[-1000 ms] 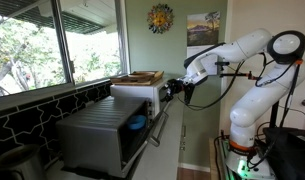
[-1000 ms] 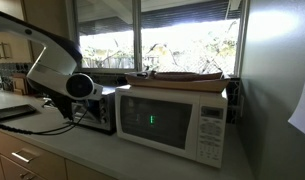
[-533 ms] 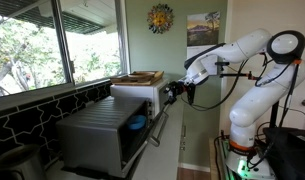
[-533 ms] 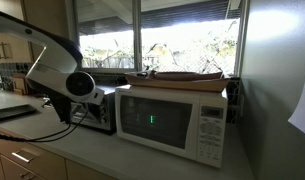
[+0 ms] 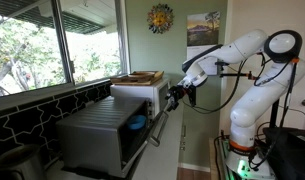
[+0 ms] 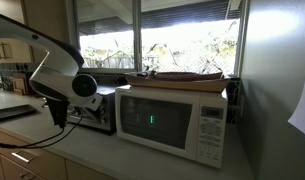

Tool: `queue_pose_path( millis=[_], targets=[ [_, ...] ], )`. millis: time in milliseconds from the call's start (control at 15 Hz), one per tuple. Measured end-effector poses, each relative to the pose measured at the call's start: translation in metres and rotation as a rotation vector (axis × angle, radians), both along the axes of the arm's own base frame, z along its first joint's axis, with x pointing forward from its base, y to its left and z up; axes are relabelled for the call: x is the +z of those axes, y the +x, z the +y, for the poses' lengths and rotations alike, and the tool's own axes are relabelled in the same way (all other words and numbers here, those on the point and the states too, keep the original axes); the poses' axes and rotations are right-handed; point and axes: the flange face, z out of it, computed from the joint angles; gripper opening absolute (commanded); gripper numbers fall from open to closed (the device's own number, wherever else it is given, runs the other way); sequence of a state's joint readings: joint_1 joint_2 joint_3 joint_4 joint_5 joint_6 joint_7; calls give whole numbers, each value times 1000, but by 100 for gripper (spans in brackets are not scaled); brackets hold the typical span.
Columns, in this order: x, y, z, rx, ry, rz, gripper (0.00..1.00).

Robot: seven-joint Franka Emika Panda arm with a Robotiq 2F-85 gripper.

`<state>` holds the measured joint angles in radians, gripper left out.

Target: Open the toaster oven and put the blue bowl in the oven then close the oven door

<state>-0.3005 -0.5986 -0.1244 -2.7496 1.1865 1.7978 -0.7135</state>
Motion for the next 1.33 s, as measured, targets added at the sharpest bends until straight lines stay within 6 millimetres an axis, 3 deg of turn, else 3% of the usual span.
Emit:
queue_pose_path(
  millis=[467, 1333],
  targets=[
    [-9, 6, 10, 11, 21, 22, 100],
    [0, 34, 32, -198, 22, -62, 100]
  ],
)
